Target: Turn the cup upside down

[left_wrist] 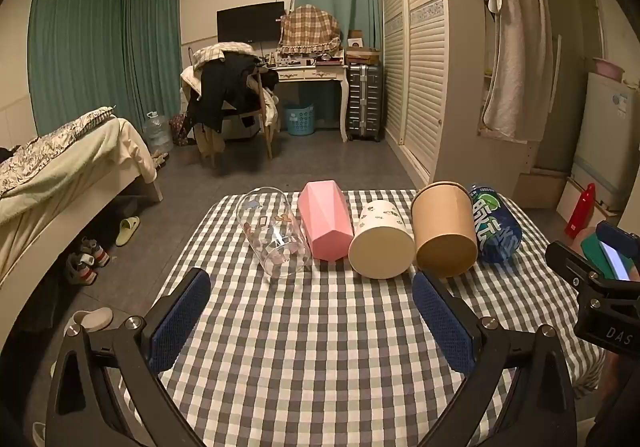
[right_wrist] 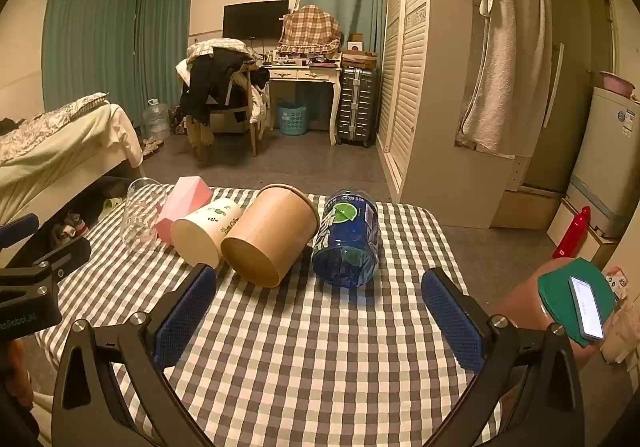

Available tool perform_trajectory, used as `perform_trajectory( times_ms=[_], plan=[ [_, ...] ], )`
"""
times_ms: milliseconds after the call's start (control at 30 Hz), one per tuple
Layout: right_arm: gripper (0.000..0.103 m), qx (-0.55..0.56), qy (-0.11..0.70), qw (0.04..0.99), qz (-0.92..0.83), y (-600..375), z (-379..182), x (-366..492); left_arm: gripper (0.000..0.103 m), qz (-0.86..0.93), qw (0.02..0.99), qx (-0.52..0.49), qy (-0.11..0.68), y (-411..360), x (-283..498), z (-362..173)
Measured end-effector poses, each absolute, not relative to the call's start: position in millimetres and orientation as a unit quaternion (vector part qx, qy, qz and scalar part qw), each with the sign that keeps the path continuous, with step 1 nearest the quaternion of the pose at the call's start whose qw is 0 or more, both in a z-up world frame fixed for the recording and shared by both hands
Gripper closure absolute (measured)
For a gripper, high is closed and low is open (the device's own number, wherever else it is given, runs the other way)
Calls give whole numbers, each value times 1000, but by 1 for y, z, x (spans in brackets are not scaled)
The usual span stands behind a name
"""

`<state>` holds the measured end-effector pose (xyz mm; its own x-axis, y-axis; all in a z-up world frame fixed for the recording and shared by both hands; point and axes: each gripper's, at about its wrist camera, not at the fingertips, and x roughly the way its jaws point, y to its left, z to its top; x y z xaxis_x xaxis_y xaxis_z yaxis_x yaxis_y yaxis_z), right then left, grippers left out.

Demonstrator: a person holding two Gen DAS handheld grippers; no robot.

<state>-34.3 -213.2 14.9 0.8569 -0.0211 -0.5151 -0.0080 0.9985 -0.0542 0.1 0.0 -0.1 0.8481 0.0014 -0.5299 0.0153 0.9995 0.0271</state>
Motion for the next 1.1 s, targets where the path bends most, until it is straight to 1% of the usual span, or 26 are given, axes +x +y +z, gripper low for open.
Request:
perform_trajectory(
  times_ms=[1100],
  plan=[
    [0, -27, 271, 962, -1, -210, 14, -38, 0, -5, 959, 16, 281, 1, -1, -3]
  ],
)
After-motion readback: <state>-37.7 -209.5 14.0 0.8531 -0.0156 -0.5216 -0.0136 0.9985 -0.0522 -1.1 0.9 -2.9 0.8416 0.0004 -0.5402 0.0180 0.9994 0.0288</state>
